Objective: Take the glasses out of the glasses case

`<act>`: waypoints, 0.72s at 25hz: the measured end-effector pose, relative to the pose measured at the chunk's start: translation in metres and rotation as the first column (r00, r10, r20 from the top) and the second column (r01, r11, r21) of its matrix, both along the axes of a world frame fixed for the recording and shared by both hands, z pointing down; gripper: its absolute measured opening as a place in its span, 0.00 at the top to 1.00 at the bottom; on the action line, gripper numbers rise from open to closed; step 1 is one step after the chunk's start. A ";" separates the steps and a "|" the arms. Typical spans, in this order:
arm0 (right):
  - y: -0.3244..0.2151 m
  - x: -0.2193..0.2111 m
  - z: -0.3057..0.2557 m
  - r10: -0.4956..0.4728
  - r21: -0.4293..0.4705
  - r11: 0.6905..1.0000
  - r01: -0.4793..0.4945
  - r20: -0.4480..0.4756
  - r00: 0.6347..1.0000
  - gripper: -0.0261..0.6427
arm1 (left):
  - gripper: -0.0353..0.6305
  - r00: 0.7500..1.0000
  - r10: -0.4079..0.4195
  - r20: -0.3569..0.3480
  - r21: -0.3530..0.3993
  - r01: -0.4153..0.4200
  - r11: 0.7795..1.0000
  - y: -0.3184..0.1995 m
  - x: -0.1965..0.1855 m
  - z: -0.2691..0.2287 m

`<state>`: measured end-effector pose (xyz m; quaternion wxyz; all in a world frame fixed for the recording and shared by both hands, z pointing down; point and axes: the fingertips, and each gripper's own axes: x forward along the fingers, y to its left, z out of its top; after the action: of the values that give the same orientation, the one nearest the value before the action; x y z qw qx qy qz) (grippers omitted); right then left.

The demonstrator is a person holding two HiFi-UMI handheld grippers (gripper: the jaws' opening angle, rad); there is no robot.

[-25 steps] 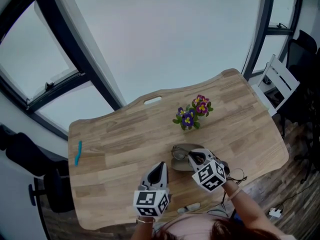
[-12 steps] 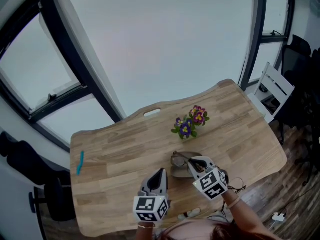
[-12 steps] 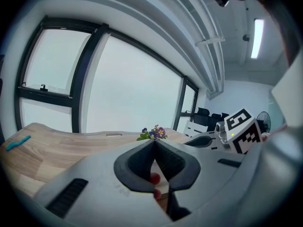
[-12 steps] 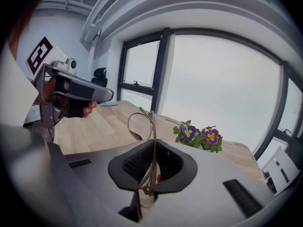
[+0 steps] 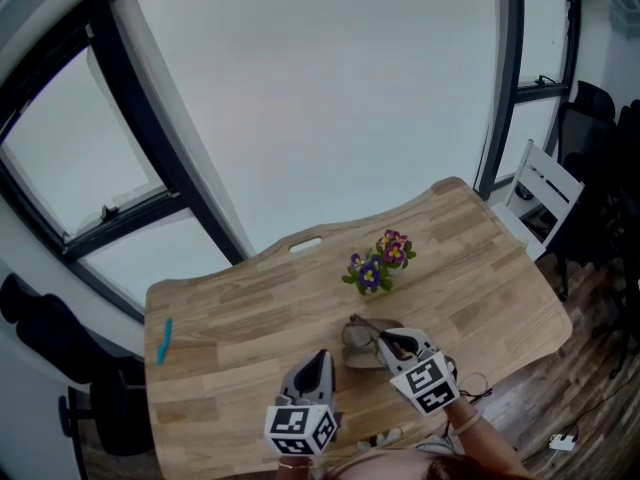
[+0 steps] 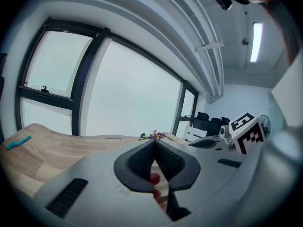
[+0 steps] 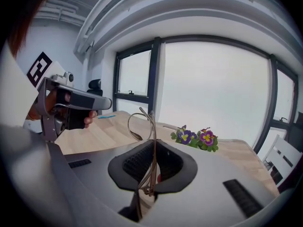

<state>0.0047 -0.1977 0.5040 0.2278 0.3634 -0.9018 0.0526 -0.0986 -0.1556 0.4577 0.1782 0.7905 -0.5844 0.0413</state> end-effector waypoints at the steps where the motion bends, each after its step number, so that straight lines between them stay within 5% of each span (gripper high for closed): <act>1: 0.001 0.001 -0.003 0.009 0.000 1.000 -0.009 0.016 1.000 0.94 | 0.95 1.000 -0.001 -0.004 0.004 0.001 1.000 0.001 0.000 -0.002; 18: 0.013 0.019 -0.049 0.099 0.039 0.993 -0.109 0.202 0.974 0.94 | 0.95 1.000 0.012 0.008 0.068 -0.012 0.998 0.004 -0.002 -0.030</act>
<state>0.0235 -0.1848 0.4548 0.1240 0.4086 -0.9009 0.0779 -0.1009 -0.1514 0.4274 0.1490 0.7994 -0.5814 0.0254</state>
